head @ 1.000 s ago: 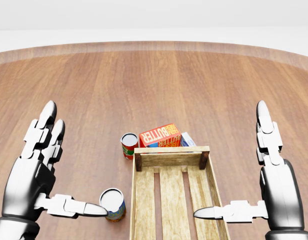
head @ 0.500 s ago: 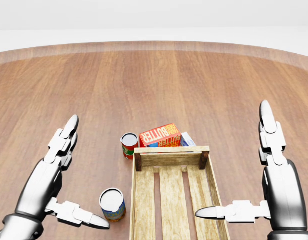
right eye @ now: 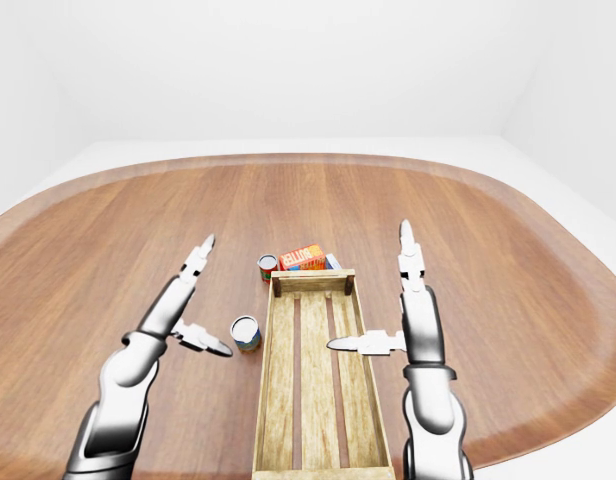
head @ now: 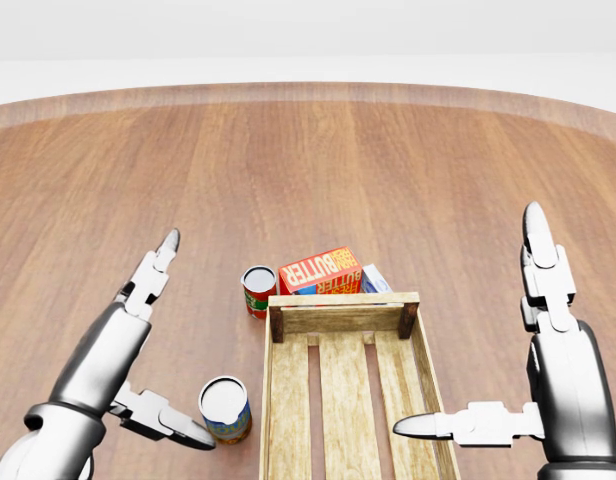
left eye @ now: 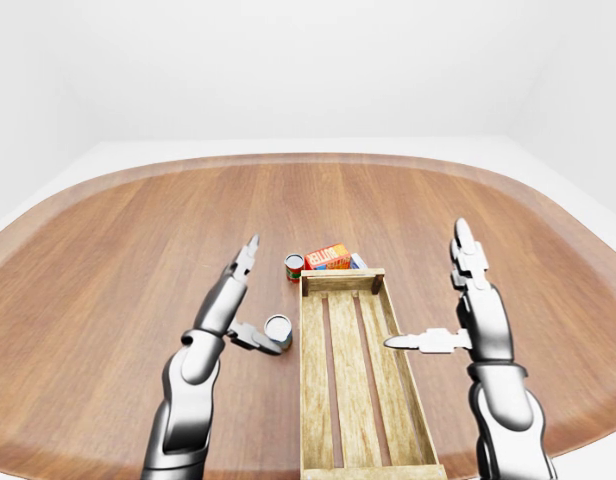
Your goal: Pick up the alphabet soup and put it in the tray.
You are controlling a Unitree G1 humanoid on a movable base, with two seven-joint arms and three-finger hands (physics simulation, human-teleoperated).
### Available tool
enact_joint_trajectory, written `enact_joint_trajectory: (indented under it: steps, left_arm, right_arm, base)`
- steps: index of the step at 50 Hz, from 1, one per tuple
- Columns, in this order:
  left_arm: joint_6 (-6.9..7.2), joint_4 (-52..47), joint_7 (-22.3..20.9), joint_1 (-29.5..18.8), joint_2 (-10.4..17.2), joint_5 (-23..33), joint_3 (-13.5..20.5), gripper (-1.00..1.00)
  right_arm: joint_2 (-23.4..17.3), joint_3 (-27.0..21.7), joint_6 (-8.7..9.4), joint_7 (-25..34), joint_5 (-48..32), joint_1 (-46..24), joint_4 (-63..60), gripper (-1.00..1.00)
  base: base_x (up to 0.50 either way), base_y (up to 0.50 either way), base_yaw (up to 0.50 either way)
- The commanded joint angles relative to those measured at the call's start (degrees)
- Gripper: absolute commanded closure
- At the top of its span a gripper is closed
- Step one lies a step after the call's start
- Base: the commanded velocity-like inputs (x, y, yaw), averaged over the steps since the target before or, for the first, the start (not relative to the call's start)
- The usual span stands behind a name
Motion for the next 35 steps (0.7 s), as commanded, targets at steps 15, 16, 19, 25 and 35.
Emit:
enact_joint_trajectory:
  steps: [15, 16, 19, 25, 35]
  left_arm:
    - [0.00, 2.17, -0.46, -2.53, -0.03, 18.70, -2.06, -1.00]
    - [0.00, 2.44, -0.58, -2.57, -0.04, 19.03, -2.09, -1.00]
    - [0.00, 4.50, -1.38, -2.81, 0.36, 21.60, -2.98, -1.00]
    - [0.00, 5.81, -2.76, -2.98, 0.03, 25.06, -3.47, -1.00]
    - [0.00, 10.54, -7.41, -6.60, 1.20, 30.35, -3.17, -1.00]
  right_arm:
    - [0.09, -0.31, 0.00, 0.00, 0.14, 0.47, -0.12, -1.00]
    - [0.09, -0.33, 0.00, 0.00, 0.14, 0.47, -0.14, -1.00]
    - [0.09, -0.39, 0.00, -0.04, 0.15, 0.50, 0.10, -1.00]
    - [0.10, -0.66, 0.00, 0.09, 0.33, 0.54, 0.04, -1.00]
    - [0.07, -0.67, 0.00, -0.01, 0.27, 0.35, 0.74, -1.00]
  base:
    - [0.00, 0.00, 0.00]
    - [0.00, 0.00, 0.00]
    - [0.00, 0.00, 0.00]
    - [0.00, 0.00, 0.00]
    - [0.00, 0.00, 0.00]
